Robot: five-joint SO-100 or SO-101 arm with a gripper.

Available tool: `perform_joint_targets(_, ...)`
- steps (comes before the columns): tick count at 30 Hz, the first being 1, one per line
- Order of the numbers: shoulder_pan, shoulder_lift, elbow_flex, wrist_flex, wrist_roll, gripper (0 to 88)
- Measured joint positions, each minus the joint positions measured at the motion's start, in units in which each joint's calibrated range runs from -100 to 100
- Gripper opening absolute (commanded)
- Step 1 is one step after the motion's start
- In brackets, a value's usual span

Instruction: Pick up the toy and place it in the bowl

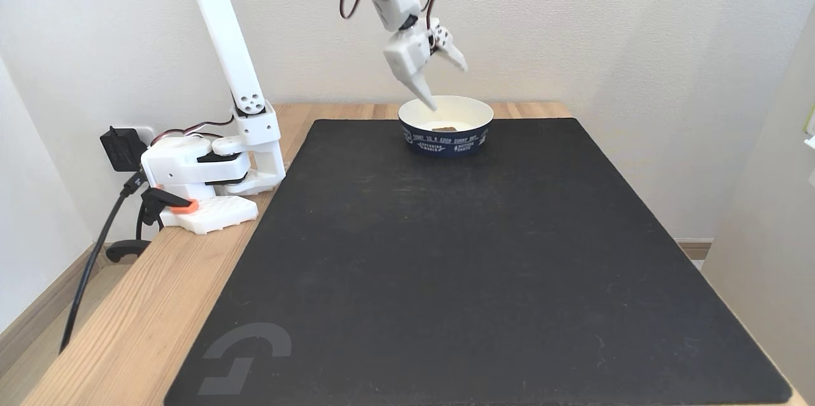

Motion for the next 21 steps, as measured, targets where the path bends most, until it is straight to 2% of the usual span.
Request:
perform_joint_targets(2, 0.3, -3.0, 0.2, -0.7, 0.1, 20.6)
perform_joint_targets(3, 1.1, -5.3, 0.1, -0.8, 0.1, 3.1)
perform_joint_targets(4, 2.5, -10.3, 0.0, -1.0, -0.4, 0.2)
perform_joint_targets(6, 2.8, -13.7, 0.9, -1.1, -0.7, 5.4)
perform_joint_targets(8, 7.7, -20.5, 5.3, -1.9, -3.9, 3.1)
perform_joint_targets(10, 9.2, -23.6, 7.8, -3.0, -4.9, 2.2)
perform_joint_targets(13, 17.1, -32.1, 22.6, -8.2, -8.2, 2.2)
perform_joint_targets(16, 19.4, -37.5, 31.7, -12.7, -9.6, 2.2)
perform_joint_targets(18, 20.3, -46.4, 45.4, -15.2, -10.0, 2.2)
perform_joint_targets(21, 21.5, -53.9, 55.4, -15.5, -10.5, 2.2)
